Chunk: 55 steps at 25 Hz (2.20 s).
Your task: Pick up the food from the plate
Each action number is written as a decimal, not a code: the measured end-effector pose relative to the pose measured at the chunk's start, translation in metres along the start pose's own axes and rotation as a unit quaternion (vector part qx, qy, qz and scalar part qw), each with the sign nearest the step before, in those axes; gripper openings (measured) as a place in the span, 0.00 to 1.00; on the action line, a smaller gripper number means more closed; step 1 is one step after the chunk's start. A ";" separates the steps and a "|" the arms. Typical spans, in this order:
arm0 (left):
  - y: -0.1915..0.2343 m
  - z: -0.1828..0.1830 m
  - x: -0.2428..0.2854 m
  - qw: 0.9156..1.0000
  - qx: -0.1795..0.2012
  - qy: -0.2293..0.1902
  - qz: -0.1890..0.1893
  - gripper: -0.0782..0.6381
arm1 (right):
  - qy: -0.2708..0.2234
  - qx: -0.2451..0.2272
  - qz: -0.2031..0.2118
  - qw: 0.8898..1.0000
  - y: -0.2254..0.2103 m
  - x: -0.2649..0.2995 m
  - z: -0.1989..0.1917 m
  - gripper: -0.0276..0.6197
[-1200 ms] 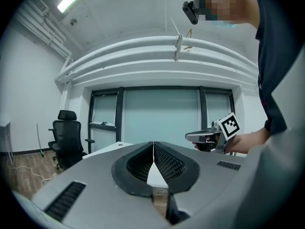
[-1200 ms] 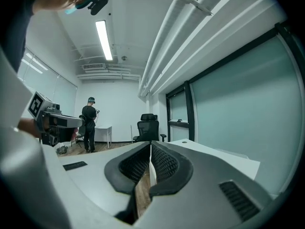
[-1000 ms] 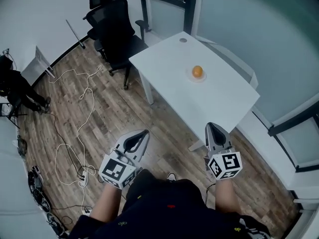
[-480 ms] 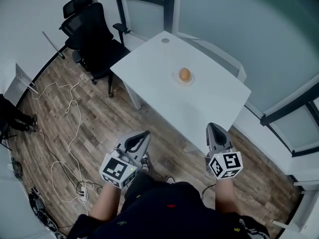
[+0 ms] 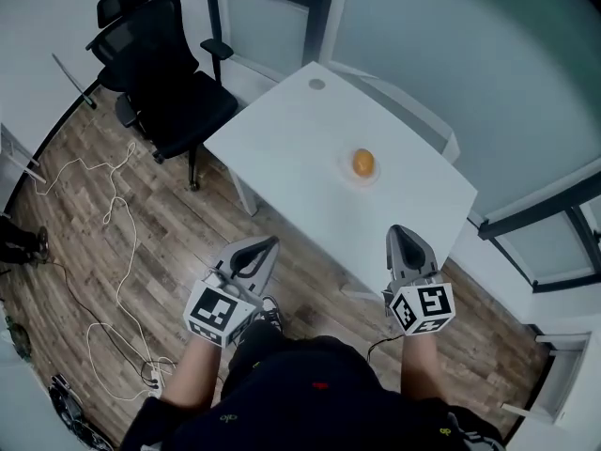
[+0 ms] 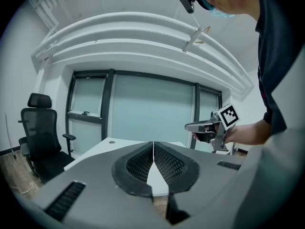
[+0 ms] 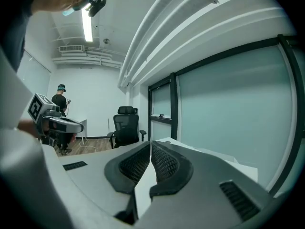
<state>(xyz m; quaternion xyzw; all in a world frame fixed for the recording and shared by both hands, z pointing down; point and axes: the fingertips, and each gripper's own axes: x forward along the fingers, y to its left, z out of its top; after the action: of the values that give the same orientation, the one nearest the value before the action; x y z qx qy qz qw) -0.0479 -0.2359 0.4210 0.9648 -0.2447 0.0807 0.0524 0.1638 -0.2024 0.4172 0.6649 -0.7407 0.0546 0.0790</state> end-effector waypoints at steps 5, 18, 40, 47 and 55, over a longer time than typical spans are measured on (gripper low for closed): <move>0.052 0.003 0.014 0.999 -0.001 0.000 -0.032 0.14 | 0.008 -0.007 -0.028 1.000 0.016 0.035 0.009 0.08; 0.092 0.013 0.096 0.996 0.004 0.006 -0.088 0.14 | 0.027 0.010 -0.071 0.997 -0.027 0.089 -0.002 0.08; 0.107 0.008 0.258 0.994 -0.008 0.074 -0.084 0.14 | 0.110 0.028 -0.020 0.993 -0.138 0.209 -0.081 0.23; 0.132 -0.013 0.279 0.989 -0.011 0.095 -0.111 0.14 | 0.186 0.059 -0.063 0.979 -0.166 0.256 -0.133 0.52; 0.159 -0.037 0.279 0.986 -0.036 0.130 -0.103 0.14 | 0.247 0.094 -0.086 0.961 -0.180 0.309 -0.199 0.59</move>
<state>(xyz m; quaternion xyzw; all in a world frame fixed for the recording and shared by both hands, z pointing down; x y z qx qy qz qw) 0.1126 -0.4991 0.5172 0.9636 -0.1381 0.1907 0.1266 0.3193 -0.4870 0.6673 0.6966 -0.6297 0.2791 0.2008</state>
